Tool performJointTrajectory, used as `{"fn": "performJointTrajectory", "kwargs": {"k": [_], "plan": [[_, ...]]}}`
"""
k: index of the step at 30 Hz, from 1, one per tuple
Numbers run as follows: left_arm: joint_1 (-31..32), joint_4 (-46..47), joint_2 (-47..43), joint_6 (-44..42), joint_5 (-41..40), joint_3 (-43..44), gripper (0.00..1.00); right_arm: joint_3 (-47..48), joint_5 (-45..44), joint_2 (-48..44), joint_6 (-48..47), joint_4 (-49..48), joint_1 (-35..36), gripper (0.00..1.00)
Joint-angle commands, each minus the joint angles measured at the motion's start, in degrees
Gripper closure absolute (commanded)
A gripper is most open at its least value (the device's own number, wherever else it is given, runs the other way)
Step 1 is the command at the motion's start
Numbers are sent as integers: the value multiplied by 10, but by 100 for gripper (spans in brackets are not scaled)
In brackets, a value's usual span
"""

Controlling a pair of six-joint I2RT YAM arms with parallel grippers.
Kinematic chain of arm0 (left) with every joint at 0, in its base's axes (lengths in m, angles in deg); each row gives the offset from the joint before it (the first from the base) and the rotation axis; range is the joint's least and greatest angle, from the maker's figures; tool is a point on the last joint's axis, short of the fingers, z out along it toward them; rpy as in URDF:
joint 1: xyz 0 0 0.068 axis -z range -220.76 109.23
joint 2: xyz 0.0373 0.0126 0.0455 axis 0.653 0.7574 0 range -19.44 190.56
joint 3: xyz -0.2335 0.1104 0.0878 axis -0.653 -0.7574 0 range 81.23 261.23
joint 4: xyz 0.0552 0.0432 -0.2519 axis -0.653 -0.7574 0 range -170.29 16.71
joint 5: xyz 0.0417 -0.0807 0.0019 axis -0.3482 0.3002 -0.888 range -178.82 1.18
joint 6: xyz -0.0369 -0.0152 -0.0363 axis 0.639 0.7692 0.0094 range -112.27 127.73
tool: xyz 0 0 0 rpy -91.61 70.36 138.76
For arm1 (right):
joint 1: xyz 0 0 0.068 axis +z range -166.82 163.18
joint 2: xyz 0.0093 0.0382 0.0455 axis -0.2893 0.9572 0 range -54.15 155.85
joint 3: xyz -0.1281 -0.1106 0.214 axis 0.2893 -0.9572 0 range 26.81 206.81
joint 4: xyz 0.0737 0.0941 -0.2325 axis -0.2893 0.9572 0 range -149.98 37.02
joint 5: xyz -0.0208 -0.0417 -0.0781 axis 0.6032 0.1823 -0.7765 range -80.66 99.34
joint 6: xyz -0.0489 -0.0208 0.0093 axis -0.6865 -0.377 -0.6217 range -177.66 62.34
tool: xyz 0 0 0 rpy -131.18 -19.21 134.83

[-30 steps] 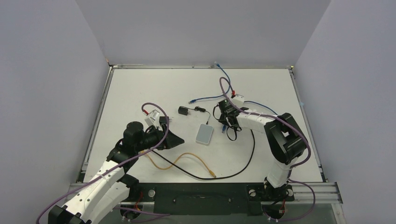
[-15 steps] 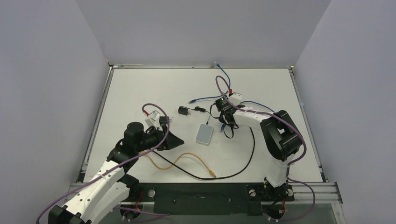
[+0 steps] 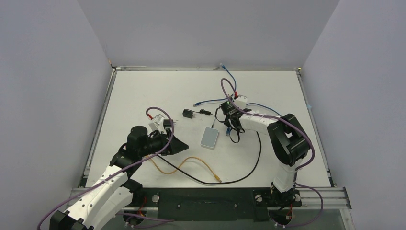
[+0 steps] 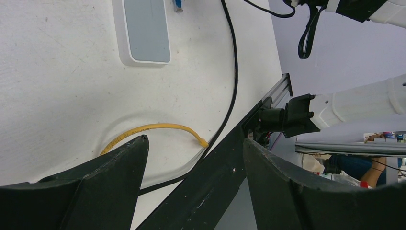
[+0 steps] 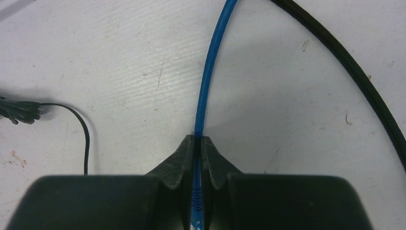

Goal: Insert the plug into the switch port
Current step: Pick up the connector from the center of the board.

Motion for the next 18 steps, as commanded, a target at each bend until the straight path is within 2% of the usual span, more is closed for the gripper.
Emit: {"fn": "performJointTrajectory", "kwargs": {"k": [1, 8, 18], "plan": [[0, 22, 0, -10, 15, 11, 30, -21, 29, -40, 11, 2, 13, 100], [42, 20, 13, -24, -10, 41, 30, -22, 29, -136, 17, 11, 40, 100], [110, 63, 96, -31, -61, 74, 30, -28, 21, -234, 21, 33, 76, 100]]}}
